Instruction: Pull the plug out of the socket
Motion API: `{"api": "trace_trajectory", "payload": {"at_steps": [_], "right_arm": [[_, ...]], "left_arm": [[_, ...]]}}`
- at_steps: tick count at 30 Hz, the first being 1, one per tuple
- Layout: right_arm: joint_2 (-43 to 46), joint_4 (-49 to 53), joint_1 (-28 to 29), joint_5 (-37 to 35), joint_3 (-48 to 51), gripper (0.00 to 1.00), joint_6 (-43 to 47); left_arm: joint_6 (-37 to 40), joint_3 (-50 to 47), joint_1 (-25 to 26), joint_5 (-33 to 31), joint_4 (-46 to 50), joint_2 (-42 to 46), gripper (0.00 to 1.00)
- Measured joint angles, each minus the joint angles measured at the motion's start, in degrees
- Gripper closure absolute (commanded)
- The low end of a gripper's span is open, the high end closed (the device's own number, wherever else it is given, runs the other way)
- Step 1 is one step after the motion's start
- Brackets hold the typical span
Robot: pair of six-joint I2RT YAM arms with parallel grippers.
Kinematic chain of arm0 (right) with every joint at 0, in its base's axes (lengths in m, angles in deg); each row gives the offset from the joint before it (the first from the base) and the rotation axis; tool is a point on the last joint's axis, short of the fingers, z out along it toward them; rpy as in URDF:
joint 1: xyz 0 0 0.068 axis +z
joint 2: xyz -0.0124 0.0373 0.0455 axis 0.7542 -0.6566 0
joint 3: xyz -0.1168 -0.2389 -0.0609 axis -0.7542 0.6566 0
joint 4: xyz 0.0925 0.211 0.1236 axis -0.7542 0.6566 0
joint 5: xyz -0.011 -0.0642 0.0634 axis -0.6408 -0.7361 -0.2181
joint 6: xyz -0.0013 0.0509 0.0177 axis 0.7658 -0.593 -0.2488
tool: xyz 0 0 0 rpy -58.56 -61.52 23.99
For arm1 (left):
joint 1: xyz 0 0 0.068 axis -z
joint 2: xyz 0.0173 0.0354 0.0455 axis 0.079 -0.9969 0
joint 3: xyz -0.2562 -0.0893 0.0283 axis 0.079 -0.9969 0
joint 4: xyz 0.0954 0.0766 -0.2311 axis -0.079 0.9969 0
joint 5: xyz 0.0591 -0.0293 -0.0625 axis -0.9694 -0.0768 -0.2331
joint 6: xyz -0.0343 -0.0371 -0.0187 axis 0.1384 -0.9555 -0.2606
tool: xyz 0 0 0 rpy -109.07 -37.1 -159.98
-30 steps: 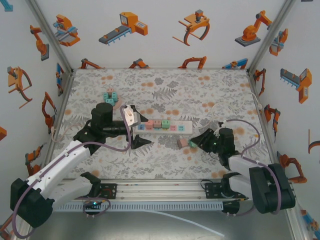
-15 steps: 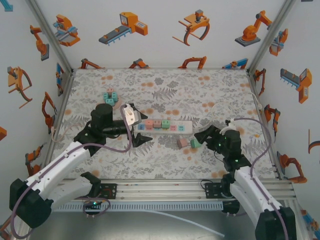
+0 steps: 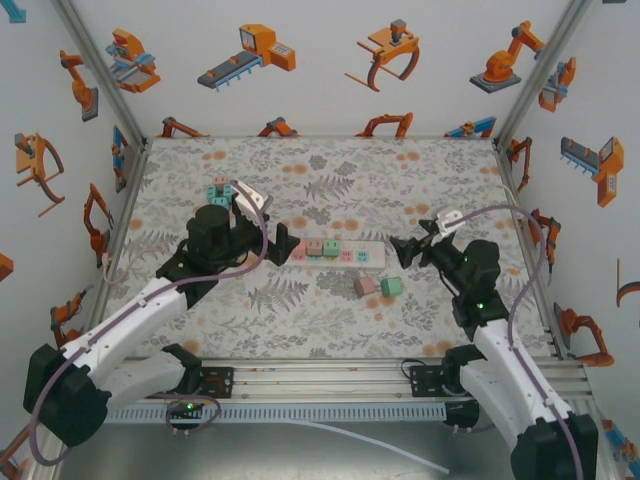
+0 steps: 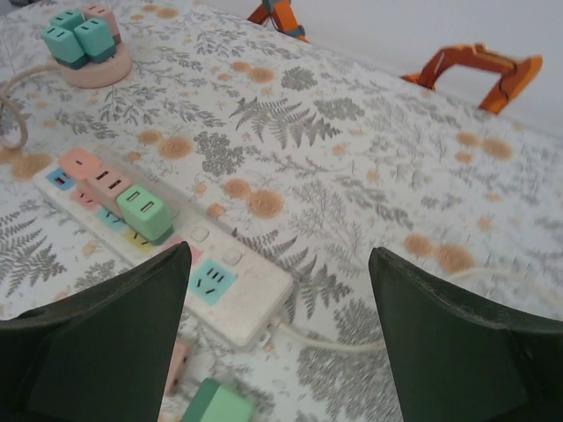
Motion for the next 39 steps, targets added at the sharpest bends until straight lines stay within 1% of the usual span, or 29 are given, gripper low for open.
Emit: {"api": "trace_trajectory", "payload": {"at_steps": [3, 5, 7, 10, 13, 16, 18, 22, 26, 27, 30, 34, 37, 39], "right_arm": [[-6.69, 2.21, 0.9, 4.68, -6.62, 0.25, 7.82], [-10.84, 5.18, 2.69, 6.6, -11.19, 0.25, 13.86], [-15.76, 10.12, 5.62, 7.58, -16.31, 0.26, 21.46], [-24.17, 18.08, 9.25, 8.31, -23.28, 0.26, 30.99], [-31.67, 23.56, 11.04, 9.81, -27.21, 0.25, 37.24], [-38.01, 28.57, 12.17, 11.98, -30.58, 0.25, 41.05], [-42.6, 31.8, 13.05, 13.42, -33.88, 0.26, 43.23], [-51.1, 36.79, 14.67, 15.17, -40.44, 0.27, 46.66], [-55.93, 37.97, 16.37, 15.85, -42.47, 0.28, 48.17], [-56.7, 38.01, 16.81, 15.93, -42.49, 0.3, 48.33], [-58.34, 37.97, 17.75, 16.22, -42.49, 0.34, 48.7], [-59.23, 36.61, 18.36, 16.39, -42.49, 0.41, 48.57], [-59.28, 34.53, 18.58, 16.39, -42.34, 0.5, 47.98], [-59.28, 33.38, 18.75, 16.37, -42.27, 0.55, 47.69]], "left_arm": [[-8.33, 3.19, -3.13, -3.19, 4.0, -2.93, 0.03], [-14.12, 4.26, -5.81, -3.93, 5.6, -4.13, 0.03], [-20.2, 4.83, -8.79, -4.13, 7.45, -5.33, 0.03], [-27.32, 5.57, -11.54, -4.87, 10.86, -7.76, 0.03], [-32.57, 7.04, -13.07, -4.98, 15.17, -11.32, 0.03], [-36.48, 9.9, -14.95, -4.04, 19.85, -16.72, 0.03], [-37.35, 11.96, -16.33, -1.73, 21.73, -21.14, 0.01], [-38.6, 12.24, -17.22, 1.73, 22.45, -26.58, 0.05], [-38.51, 12.04, -17.11, 3.93, 22.86, -28.48, 0.09], [-38.32, 12.04, -17.11, 4.79, 22.75, -28.85, 0.11], [-37.64, 12.04, -16.94, 6.6, 22.43, -29.92, 0.22], [-36.72, 12.07, -16.09, 7.52, 22.18, -31.39, 0.31], [-35.67, 12.41, -15.02, 7.54, 22.18, -32.89, 0.37], [-35.01, 12.96, -14.16, 7.56, 22.23, -34.16, 0.4]]}}
